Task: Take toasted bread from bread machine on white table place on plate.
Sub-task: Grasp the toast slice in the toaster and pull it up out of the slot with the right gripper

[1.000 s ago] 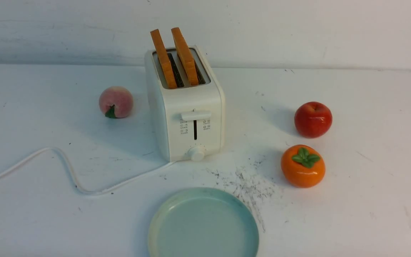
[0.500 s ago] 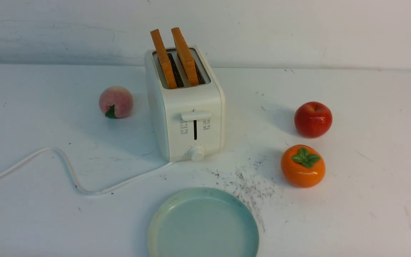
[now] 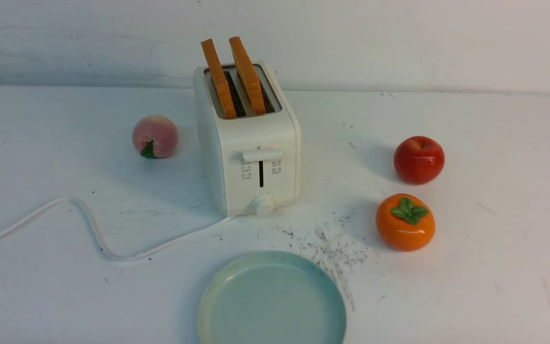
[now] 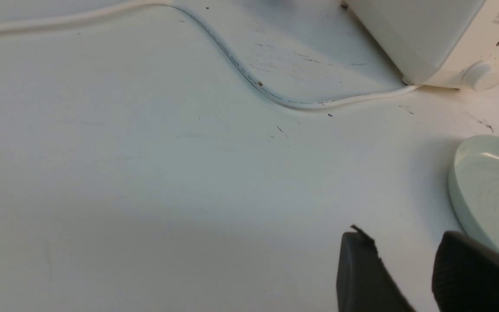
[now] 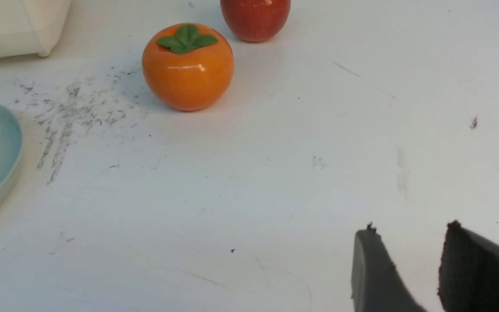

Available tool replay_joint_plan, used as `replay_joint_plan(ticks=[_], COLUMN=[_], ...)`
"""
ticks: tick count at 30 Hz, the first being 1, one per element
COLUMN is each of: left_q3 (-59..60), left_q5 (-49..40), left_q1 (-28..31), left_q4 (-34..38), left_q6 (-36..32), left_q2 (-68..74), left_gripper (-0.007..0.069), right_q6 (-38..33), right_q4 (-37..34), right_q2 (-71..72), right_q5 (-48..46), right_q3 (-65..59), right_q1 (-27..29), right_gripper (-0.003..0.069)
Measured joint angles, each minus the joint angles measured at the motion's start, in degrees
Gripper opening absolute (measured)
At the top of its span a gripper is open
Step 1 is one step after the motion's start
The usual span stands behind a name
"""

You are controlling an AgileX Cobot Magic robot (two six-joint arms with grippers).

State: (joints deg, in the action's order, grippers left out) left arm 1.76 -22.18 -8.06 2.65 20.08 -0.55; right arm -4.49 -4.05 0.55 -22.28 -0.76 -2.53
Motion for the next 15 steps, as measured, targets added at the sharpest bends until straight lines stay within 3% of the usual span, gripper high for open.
replay_joint_plan(ticks=[2,5,9,15], left_q3=[0.00,0.00,0.00,0.00], left_q5=[1.57,6.78,16.23,20.34], left_q1=[0.00,0.00,0.00,0.00], left_q4=[0.99,9.00,33.55,52.48], left_q6=[0.57,5.49,21.24,24.11], left_q2=[0.00,0.00,0.00,0.00], left_gripper=[0.0242,0.0242,0.0242,0.0242], right_q6=[0.00,0.00,-0.06,-0.10], right_q4=[0.00,0.06,1.48,2.78], right_q2=[0.00,0.00,0.00,0.00], right_q5=[0.00,0.00,0.00,0.00], right_q3=[0.00,0.00,0.00,0.00], right_q1=[0.00,0.00,0.00,0.00], right_gripper=[0.0240,0.0240,0.0240,0.0240])
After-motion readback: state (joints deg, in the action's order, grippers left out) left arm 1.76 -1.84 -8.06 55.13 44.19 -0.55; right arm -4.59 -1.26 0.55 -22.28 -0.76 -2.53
